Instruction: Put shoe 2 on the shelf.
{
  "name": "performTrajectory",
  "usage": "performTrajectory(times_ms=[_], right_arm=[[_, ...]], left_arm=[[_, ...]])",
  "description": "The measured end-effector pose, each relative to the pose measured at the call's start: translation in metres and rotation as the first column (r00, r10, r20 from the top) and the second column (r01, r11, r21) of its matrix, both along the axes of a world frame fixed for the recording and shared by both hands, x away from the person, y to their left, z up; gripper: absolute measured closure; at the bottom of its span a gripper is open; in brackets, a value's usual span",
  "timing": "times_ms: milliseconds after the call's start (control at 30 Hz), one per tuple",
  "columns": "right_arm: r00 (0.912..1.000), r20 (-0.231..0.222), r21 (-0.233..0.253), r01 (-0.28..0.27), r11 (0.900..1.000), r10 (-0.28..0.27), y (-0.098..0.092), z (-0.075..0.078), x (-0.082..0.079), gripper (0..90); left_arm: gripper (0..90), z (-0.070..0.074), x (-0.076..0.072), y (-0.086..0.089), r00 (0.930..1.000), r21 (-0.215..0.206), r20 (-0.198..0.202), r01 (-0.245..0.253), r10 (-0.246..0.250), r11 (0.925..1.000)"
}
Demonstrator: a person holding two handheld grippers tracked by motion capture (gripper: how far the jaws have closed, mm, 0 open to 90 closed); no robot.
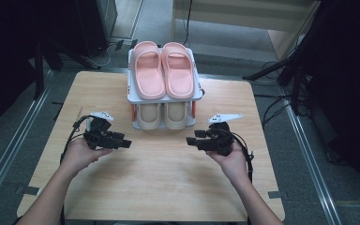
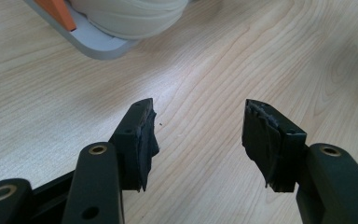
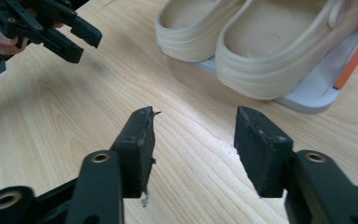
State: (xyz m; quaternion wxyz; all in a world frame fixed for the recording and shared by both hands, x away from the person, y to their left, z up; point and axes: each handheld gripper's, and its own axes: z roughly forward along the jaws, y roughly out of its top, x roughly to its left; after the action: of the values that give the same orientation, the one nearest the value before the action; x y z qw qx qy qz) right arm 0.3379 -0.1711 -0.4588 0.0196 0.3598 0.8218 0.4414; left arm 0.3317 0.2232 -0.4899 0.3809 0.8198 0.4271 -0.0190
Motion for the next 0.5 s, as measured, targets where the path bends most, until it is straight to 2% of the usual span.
performTrajectory(times_ms=[67, 200, 233, 267, 500], right_arm=[[1.0000, 0.006, 0.002, -0.002, 1.000, 0.002, -0.001, -0.002, 0.000, 46.6], [0.9996, 0.028, -0.041, 0.005, 0.999, -0.004, -0.003, -0.010, 0.001, 46.6], [0.9996, 0.028, -0.041, 0.005, 0.999, -0.004, -0.003, -0.010, 0.001, 46.6], [0.9998, 0.007, -0.023, 0.019, 1.000, -0.019, -0.005, -0.012, 0.004, 46.7], [0.9994, -0.006, -0.001, 0.034, 0.999, -0.034, -0.009, -0.016, 0.008, 47.1]], left_arm=[[44.2, 0.000, 0.000, -0.001, 1.0000, 0.003, 0.002, 0.003, -0.003, 1.0000], [43.9, 0.001, 0.000, -0.003, 0.9999, 0.010, 0.001, 0.017, -0.017, 0.9998], [43.9, 0.001, -0.001, -0.004, 0.9999, 0.011, 0.002, 0.016, -0.016, 0.9998], [43.8, 0.001, -0.001, -0.005, 0.9998, 0.011, 0.001, 0.017, -0.017, 0.9998], [43.4, -0.001, -0.002, -0.008, 0.9994, 0.023, -0.008, 0.032, -0.032, 0.9992]])
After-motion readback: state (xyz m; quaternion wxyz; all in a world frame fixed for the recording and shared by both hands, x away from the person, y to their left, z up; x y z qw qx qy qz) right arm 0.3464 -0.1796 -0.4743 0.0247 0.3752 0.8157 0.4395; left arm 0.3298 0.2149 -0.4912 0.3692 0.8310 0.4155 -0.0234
